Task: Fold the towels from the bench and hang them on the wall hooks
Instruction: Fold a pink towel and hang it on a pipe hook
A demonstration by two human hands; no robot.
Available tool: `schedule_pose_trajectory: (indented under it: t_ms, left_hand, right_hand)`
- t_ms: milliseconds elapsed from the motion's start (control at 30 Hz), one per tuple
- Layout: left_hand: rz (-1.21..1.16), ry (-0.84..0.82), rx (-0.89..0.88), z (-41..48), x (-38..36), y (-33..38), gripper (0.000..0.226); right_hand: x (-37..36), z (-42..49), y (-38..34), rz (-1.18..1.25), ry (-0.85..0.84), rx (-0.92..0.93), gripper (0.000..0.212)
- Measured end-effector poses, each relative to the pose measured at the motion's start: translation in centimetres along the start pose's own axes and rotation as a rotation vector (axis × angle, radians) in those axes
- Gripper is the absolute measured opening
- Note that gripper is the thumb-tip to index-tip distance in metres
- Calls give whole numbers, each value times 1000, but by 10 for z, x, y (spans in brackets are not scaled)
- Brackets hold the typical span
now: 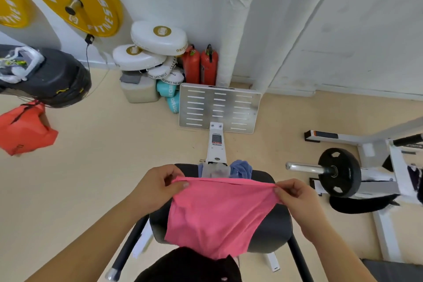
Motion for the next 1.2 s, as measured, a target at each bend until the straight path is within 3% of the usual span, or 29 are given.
schedule_pose_trajectory:
  t_ms: [167, 300, 600, 767, 833, 900, 1033, 1133, 1200]
  left_hand:
    - [88, 13, -76, -61, -27, 41, 18]
    - [128, 121, -141, -103, -45, 83, 18]
    - [194, 318, -276, -168, -69, 156, 34]
    - [247, 364, -341, -197, -74, 177, 28]
    - [300, 456, -433, -214, -72, 185, 30]
    - [330, 534, -514, -225, -67, 186, 37]
    - [383, 417, -386, -213, -72, 165, 69]
    - [199, 582, -408, -217, -65, 163, 47]
    - [89, 569, -366, -215, -63, 162, 38]
  right_hand:
    - [26, -48, -2, 60, -25, 84, 16]
    - [62, -91, -7, 76, 3, 167, 21]
    - [126, -166, -60, -149, 72, 409, 21]
    - [141, -192, -74, -236, 79, 467, 26]
    - [141, -205, -79, -293, 73, 521, 31]
    - [139, -216, -85, -356, 71, 595, 30]
    - [125, -215, -88, -453, 16, 577, 24]
    - [116, -210, -87, -437, -18, 561, 19]
    - [115, -208, -88, -386, -21, 563, 17]
Point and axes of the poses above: each hand's wrist, its own z-axis towards the middle knuckle, its own x-axis out of the back of the hand, y = z × x, the point moved 5 cm from there along z, towards the middle knuckle, and after that the axes turned 13 degrees about -y, right-handed, at the moved point
